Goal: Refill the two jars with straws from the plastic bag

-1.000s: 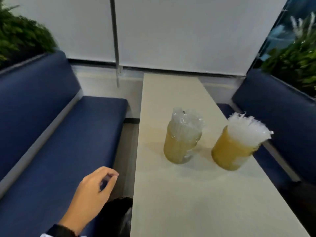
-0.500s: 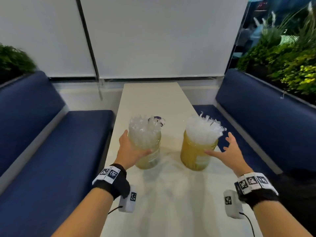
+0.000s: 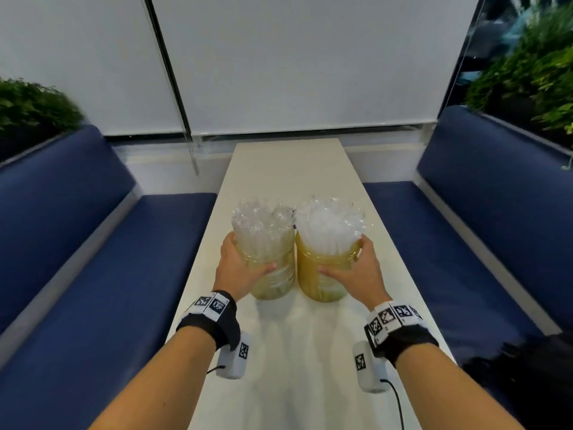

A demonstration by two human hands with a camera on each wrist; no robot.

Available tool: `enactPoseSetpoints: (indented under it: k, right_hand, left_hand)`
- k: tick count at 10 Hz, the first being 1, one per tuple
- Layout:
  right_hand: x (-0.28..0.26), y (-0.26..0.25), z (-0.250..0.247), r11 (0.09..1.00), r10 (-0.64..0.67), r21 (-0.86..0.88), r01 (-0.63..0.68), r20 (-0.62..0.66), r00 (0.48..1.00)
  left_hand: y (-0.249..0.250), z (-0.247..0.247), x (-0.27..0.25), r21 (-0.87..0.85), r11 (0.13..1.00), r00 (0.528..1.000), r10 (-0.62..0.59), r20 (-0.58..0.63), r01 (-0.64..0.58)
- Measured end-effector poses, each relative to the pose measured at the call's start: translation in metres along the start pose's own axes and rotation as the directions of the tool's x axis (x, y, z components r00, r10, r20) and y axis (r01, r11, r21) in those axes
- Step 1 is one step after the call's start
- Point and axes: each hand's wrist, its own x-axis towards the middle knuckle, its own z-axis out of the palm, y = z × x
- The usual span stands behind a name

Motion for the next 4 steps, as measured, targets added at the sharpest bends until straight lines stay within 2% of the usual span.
enactPoseSetpoints:
  k: [2,4]
  right_hand:
    - [0.037,-0.019,0.014,1.000,0.009,-0.020,-0.009,-0.030,1.000]
    - [0.037,-0.035,0.020,0.985,0.109,-0.133,-0.113,-0.032,0.993]
  left_hand:
    - [0.017,0.007,0.036,0.102,0.993,0.998,-0.056,0.007,0.055]
    - [0.033,-0.008,0.047,0.217,0.969,0.983,-0.146,0.114,0.119]
